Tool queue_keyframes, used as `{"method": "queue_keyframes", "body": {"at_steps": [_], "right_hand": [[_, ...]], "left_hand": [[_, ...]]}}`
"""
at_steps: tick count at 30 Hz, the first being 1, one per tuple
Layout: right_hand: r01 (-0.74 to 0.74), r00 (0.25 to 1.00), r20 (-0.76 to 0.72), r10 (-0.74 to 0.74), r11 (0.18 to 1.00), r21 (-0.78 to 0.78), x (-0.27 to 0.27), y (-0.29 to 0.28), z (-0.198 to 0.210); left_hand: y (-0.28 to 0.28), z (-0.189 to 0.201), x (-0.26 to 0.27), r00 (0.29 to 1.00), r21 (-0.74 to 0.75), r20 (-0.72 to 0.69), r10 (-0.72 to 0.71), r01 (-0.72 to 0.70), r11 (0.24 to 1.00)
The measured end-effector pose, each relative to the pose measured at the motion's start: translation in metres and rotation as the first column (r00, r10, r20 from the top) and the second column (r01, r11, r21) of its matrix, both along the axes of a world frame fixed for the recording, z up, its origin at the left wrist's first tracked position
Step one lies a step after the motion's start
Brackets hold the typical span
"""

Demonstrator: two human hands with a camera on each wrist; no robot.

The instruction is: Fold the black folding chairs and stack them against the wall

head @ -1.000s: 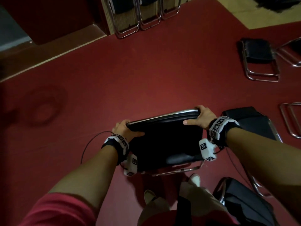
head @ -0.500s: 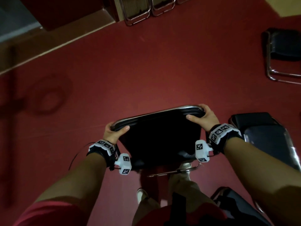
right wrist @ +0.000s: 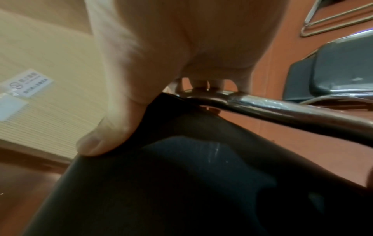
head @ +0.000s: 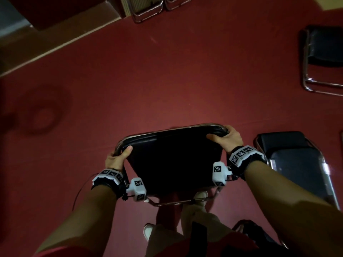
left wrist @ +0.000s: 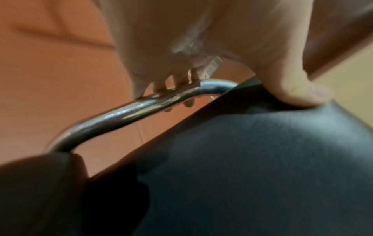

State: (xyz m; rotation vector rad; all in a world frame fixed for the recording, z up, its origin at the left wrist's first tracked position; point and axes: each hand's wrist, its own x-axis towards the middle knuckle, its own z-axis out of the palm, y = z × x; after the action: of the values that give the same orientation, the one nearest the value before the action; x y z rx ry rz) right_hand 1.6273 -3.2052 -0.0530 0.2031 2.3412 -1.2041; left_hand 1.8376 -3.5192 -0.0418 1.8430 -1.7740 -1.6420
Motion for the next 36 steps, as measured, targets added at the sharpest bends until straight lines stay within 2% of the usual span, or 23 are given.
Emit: {"method": "queue_keyframes", "body": {"at_steps": [4, 11, 16, 25, 29, 36], "right_hand": [[0.021, 1.0, 0.004, -0.021, 1.0, 0.0, -0.019, 0.006, 0.005], [0.135, 0.984, -0.095, -0.149, 0.981, -0.138, -0.076, -0.013, 0.047], [0.17, 0.959, -0.198, -0.205, 0.968, -0.182, -0.132, -0.053, 0.084], [0.186, 0.899, -0.355, -0.258, 0.957, -0.224, -0.253, -0.152, 0.144], [0.183, 0.881, -0.383, -0.279, 0.946, -0.267, -0.312, -0.19, 0.156], [0.152, 0.886, -0.377, -0.27, 0.937, -0.314, -0.456, -0.255, 0.161]], "left_hand": [[-0.001, 0.01, -0.02, 1.0, -0.005, 0.011, 0.0, 0.0, 1.0], [-0.023, 0.06, -0.104, 0.986, -0.044, -0.166, 0.012, -0.019, 0.999], [-0.073, 0.09, -0.176, 0.965, -0.087, -0.255, -0.052, 0.03, 0.996], [-0.185, 0.149, -0.322, 0.914, -0.162, -0.372, -0.16, 0.106, 0.981], [-0.226, 0.161, -0.383, 0.903, -0.187, -0.391, -0.18, 0.114, 0.976], [-0.287, 0.162, -0.516, 0.915, -0.234, -0.367, -0.169, 0.085, 0.969]]}}
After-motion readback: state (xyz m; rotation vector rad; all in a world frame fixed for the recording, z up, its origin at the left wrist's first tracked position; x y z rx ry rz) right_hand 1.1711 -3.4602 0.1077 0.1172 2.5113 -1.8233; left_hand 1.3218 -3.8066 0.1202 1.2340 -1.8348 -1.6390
